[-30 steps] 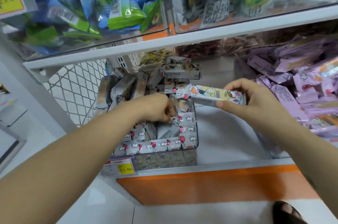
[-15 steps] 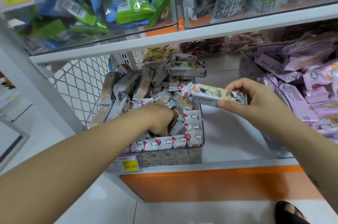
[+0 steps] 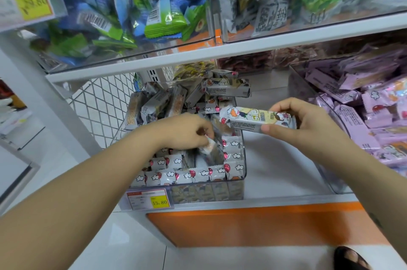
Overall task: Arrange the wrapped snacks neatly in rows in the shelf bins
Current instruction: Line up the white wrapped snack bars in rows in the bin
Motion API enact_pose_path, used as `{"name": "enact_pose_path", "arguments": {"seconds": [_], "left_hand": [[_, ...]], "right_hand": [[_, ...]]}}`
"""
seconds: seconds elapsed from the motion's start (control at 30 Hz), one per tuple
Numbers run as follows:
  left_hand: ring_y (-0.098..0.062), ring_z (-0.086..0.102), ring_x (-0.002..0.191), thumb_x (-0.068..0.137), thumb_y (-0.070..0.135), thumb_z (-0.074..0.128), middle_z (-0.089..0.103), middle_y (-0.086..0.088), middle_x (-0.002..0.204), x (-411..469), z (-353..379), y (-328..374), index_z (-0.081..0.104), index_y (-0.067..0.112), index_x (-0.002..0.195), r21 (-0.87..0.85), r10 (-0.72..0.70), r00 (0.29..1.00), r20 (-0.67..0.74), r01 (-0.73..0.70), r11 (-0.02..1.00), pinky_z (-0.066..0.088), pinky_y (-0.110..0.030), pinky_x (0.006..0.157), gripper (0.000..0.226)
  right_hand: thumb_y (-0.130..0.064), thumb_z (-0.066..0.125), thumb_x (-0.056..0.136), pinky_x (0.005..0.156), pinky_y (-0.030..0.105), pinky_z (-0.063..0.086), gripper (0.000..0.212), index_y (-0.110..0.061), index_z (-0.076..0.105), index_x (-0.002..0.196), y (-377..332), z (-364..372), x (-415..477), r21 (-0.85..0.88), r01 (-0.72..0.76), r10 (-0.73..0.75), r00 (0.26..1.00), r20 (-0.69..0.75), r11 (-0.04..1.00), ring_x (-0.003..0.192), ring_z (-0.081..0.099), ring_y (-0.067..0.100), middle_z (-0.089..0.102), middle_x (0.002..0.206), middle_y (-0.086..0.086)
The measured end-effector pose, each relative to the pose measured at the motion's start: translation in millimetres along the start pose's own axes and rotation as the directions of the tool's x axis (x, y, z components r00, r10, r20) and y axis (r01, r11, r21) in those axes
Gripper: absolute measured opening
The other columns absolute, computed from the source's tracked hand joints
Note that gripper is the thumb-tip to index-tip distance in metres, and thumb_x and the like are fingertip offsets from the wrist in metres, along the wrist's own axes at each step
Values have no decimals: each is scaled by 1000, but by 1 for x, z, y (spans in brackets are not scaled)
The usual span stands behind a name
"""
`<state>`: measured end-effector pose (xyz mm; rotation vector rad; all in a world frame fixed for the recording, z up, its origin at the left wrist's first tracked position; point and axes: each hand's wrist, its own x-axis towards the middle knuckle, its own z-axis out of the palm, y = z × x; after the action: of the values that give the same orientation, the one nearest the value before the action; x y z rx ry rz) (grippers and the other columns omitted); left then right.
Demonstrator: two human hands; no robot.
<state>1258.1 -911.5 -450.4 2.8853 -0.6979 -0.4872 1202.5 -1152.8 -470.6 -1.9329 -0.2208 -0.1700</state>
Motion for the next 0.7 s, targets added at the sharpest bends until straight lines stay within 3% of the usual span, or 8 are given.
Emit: {"name": "enact_pose_path", "arguments": {"seconds": [0.13,0.2,0.3,0.43,0.6,0.7], "left_hand": [[1,53,60,90,16,56,62,13,84,-5,-8,-7,66,26,104,-53,23,997,-80,-27,998,45,-20,61,20],[0,57,75,87,25,65,64,13,91,-7,-3,-7,65,23,113,-18,40,999,-18,-40,999,46,-20,69,26],[-9,56,90,80,37,73,58,10,98,-8,2,-6,58,26,125,66,-1,999,35,-2,998,40,-19,68,48],[-14,56,89,81,36,72,60,3,101,-7,9,-4,47,25,136,125,-20,1000,23,17,992,44,-25,72,61],[-19,55,93,81,39,72,58,1,110,-6,16,-4,54,23,128,172,11,1000,13,-13,985,49,-32,78,53],[-14,55,79,81,37,72,60,4,91,-13,9,-4,55,22,117,75,-3,998,-62,7,997,44,-28,63,42]], "right_hand": [[-22,77,73,57,15,40,20,-24,61,85,-2,2,-1,13,-3,3,1000,11,1000,66,53,4,64,84,-5],[-22,77,73,57,15,41,20,-23,61,85,-3,2,-2,10,-1,0,1000,7,1000,67,54,5,64,84,-5],[-22,77,73,57,16,41,20,-23,62,86,-3,2,-3,9,-2,2,1000,9,1000,66,54,5,64,84,-5],[-23,77,72,57,16,41,21,-24,61,85,-2,2,-2,19,-2,2,1000,12,1000,63,53,3,63,80,-7],[-22,77,72,57,18,41,20,-24,61,85,-2,2,-1,22,3,-3,1000,9,1000,63,52,3,63,79,-8],[-23,77,73,56,17,41,20,-25,61,85,-3,1,-2,2,8,-8,1000,0,1000,63,53,3,63,81,-8]]}}
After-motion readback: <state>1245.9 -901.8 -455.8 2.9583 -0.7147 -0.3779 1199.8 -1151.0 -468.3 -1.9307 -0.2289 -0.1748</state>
